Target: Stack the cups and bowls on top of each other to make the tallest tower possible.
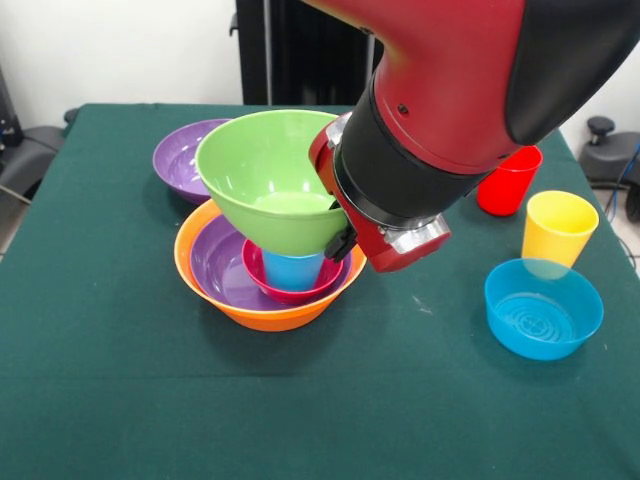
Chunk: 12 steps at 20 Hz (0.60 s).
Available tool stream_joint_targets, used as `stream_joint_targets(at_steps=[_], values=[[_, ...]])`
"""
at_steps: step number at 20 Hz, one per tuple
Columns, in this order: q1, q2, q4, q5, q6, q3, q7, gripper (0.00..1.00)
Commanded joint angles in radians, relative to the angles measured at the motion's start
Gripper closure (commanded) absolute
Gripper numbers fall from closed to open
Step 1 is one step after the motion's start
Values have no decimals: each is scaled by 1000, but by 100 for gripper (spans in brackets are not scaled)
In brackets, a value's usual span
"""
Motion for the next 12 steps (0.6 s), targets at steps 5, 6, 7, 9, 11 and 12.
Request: stream_joint_targets(at_steps=[5,6,7,9,11,12], values=[[21,8,82,-23,106,74,-93,100],[23,6,88,-24,109,78,-93,100],[27,3,98,-28,100,84,-93,100],[35,-4,119,-36,84,95,-91,100],[47,-14,147,-44,74,108,-87,100],[49,-19,156,-46,72,112,-87,100]])
